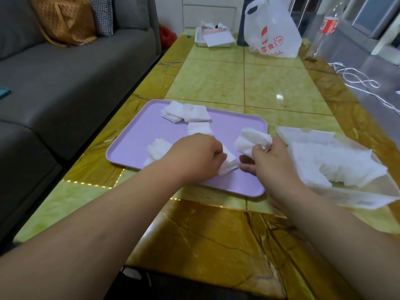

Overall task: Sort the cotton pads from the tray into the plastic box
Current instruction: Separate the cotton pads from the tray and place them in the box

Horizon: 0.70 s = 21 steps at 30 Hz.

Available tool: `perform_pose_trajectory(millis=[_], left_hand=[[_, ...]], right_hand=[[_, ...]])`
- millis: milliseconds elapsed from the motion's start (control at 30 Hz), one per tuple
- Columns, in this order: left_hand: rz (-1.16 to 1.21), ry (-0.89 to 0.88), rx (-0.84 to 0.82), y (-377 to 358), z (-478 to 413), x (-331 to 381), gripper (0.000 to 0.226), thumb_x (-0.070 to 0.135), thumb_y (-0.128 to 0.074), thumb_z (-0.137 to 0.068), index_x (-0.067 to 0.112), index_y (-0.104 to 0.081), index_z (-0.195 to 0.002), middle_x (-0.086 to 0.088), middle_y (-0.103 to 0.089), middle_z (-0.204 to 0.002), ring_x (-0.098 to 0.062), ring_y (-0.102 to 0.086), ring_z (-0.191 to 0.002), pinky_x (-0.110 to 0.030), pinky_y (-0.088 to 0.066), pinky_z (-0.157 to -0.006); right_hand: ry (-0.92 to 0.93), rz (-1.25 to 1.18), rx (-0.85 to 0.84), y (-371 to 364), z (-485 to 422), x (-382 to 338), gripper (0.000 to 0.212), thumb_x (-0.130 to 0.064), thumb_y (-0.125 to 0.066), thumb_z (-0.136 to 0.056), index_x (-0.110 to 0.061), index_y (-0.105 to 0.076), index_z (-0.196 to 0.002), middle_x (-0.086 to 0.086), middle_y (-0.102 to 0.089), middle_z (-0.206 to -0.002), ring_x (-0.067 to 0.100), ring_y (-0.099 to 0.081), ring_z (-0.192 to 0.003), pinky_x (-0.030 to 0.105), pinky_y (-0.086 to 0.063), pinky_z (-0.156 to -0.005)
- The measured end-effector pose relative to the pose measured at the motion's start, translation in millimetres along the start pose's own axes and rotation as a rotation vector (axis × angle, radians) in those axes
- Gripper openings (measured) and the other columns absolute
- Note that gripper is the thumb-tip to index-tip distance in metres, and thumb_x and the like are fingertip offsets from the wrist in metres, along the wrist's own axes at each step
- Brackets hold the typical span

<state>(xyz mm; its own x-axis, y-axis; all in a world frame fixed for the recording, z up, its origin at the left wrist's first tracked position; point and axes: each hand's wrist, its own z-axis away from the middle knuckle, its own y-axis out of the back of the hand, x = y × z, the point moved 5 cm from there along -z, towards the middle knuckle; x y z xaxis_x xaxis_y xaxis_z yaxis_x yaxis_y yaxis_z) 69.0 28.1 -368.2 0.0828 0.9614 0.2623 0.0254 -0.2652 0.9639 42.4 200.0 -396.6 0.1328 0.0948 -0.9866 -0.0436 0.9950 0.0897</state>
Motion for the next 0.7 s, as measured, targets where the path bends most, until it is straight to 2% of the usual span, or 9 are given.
perform_pose_trajectory(millis=[67, 133, 233, 333, 400, 467, 567, 633, 700], left_hand=[[0.003, 0.003, -0.010, 2, 3, -4, 0.028, 0.044, -0.062, -0.092, 0.024, -0.060, -0.072, 0.009, -0.055, -0.074, -0.017, -0.053, -0.074, -0.032, -0.040, -0.059], [0.089, 0.048, -0.024, 0, 5, -10, 0.020, 0.049, -0.071, -0.085, 0.031, -0.068, -0.092, 0.014, -0.058, -0.086, -0.013, -0.060, -0.083, -0.035, -0.052, -0.073], [0.226, 0.117, -0.054, -4, 6, -15, 0.052, 0.047, -0.076, -0.080, 0.036, -0.059, -0.128, 0.018, -0.059, -0.105, -0.015, -0.063, -0.095, -0.041, -0.052, -0.094], [0.309, 0.135, -0.093, -5, 4, -11, 0.066, 0.035, -0.077, -0.080, 0.036, -0.052, -0.141, 0.012, -0.060, -0.116, -0.017, -0.062, -0.107, -0.038, -0.050, -0.100], [0.354, 0.151, -0.097, -3, 4, -10, 0.056, 0.027, -0.077, -0.079, 0.034, -0.059, -0.131, 0.012, -0.060, -0.109, -0.014, -0.060, -0.102, -0.028, -0.049, -0.086], [0.355, 0.134, -0.059, 1, 5, -9, 0.032, 0.023, -0.077, -0.078, 0.029, -0.067, -0.108, 0.015, -0.057, -0.093, -0.011, -0.058, -0.088, -0.023, -0.043, -0.070], [0.437, 0.123, 0.033, 10, 10, -12, 0.013, 0.022, -0.075, -0.078, 0.028, -0.066, -0.085, 0.010, -0.064, -0.084, -0.011, -0.061, -0.081, -0.026, -0.048, -0.068], [0.534, 0.122, 0.099, 19, 14, -15, 0.010, 0.020, -0.076, -0.080, 0.024, -0.067, -0.082, 0.004, -0.070, -0.084, -0.014, -0.064, -0.079, -0.027, -0.050, -0.070], [0.666, 0.141, 0.139, 30, 18, -17, 0.007, 0.015, -0.075, -0.083, 0.019, -0.071, -0.086, -0.001, -0.072, -0.083, -0.011, -0.063, -0.071, -0.018, -0.047, -0.062]], right_hand=[[0.001, 0.016, -0.031, -1, 0, 1, 0.012, -0.017, -0.044, -0.106, -0.025, -0.051, -0.112, 0.001, -0.066, -0.107, 0.021, -0.076, -0.084, 0.046, -0.062, -0.089], [0.004, 0.024, -0.051, -2, 1, 1, 0.014, -0.017, -0.045, -0.106, -0.029, -0.052, -0.103, 0.004, -0.067, -0.109, 0.023, -0.076, -0.089, 0.043, -0.063, -0.087], [0.010, 0.028, -0.075, -4, 1, 2, 0.015, -0.017, -0.046, -0.105, -0.029, -0.054, -0.103, 0.005, -0.069, -0.111, 0.022, -0.075, -0.089, 0.036, -0.064, -0.080], [0.012, 0.026, -0.090, -4, 0, 4, 0.015, -0.017, -0.046, -0.105, -0.028, -0.055, -0.107, 0.004, -0.070, -0.110, 0.020, -0.075, -0.087, 0.034, -0.063, -0.078], [0.014, 0.030, -0.084, -3, 0, 4, 0.014, -0.018, -0.045, -0.106, -0.029, -0.054, -0.105, 0.003, -0.070, -0.109, 0.019, -0.076, -0.086, 0.036, -0.063, -0.081], [0.014, 0.032, -0.070, -2, 0, 3, 0.014, -0.018, -0.045, -0.106, -0.030, -0.053, -0.103, 0.003, -0.069, -0.108, 0.018, -0.076, -0.084, 0.037, -0.064, -0.082], [-0.002, 0.035, -0.041, 0, -3, 5, 0.011, -0.020, -0.046, -0.105, -0.029, -0.053, -0.106, 0.003, -0.071, -0.107, 0.017, -0.077, -0.081, 0.042, -0.064, -0.085], [-0.027, 0.005, -0.037, 1, -4, 6, 0.013, -0.019, -0.048, -0.105, -0.024, -0.056, -0.114, 0.003, -0.072, -0.109, 0.018, -0.078, -0.081, 0.044, -0.063, -0.087], [-0.049, -0.052, -0.044, 1, -4, 5, 0.016, -0.015, -0.052, -0.103, -0.018, -0.061, -0.116, 0.005, -0.073, -0.112, 0.019, -0.078, -0.084, 0.042, -0.063, -0.087]])
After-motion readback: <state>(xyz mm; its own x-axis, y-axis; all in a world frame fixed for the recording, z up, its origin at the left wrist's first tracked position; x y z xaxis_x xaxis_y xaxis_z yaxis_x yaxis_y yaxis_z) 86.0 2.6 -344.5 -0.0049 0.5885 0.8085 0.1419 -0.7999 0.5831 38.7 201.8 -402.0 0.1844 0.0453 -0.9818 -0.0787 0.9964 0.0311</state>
